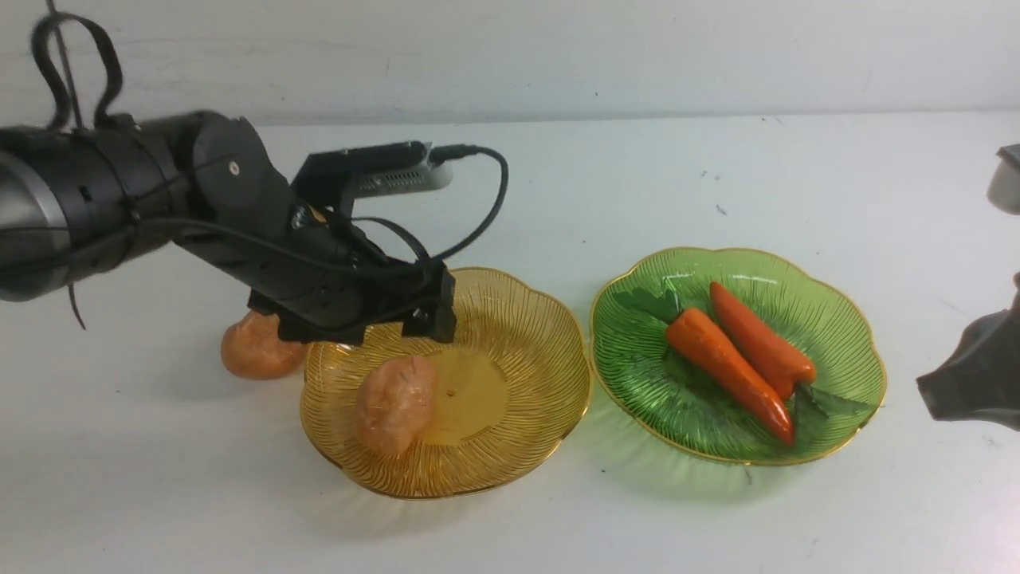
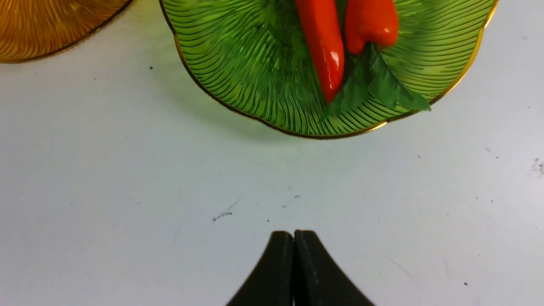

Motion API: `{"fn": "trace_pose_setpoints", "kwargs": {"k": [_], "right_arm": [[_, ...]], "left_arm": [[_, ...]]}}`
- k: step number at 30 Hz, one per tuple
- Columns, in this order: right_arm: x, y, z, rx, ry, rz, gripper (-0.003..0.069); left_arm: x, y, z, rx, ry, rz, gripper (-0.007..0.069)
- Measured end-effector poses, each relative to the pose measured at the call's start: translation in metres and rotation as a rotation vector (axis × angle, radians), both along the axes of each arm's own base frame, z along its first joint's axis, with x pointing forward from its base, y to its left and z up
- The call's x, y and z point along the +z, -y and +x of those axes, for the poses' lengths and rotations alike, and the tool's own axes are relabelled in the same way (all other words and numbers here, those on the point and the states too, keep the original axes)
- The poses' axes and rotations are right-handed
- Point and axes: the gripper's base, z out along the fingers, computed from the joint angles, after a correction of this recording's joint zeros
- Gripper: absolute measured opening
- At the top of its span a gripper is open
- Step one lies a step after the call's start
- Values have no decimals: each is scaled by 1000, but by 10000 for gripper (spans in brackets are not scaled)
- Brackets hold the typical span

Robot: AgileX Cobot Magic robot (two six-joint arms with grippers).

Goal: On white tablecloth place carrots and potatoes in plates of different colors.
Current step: 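Put the potatoes from the left side into the left plate with the left gripper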

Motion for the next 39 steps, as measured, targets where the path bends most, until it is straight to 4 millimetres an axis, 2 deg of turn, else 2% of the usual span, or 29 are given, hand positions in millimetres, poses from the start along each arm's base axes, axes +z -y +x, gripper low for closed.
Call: {"fn": "trace_pose_setpoints", "kwargs": {"k": [1,4,7,9,16,18,23,30,32,35,38,39], "right_arm": [[0,0,0,0,2,1,-15],[1,0,1,-2,18,5,-15],[1,-1,2,-3,29,8,-15],[1,-1,3,-3,32,9,-15],[1,-1,3,-4,32,9,-15],[1,-1,3,-4,32,9,-15],[1,-1,3,-3,31,9,-15],[1,-1,3,-3,31,9,-15],[1,-1,3,-3,31,9,-15],[1,-1,2,-3,26,8,-15],[1,0,2,-2,21,6,-15],[1,0,2,-2,21,6,-15]], "left_arm": [[-3,-8,3,-8,-9,12,55],[-11,-24,13,-41,-18,30,13],[-27,-26,21,-92,-40,35,59],[-36,-25,27,-94,-34,36,156],[-73,-27,48,-74,-23,51,593],[-83,-28,50,-76,-42,56,629],[-97,-30,53,-89,-67,86,607],[-101,-32,54,-104,-93,110,398],[-97,-32,52,-113,-110,115,381],[-78,-32,53,-125,-99,120,374],[-48,-31,54,-119,-48,112,371],[-32,-30,54,-114,-15,101,371]]}}
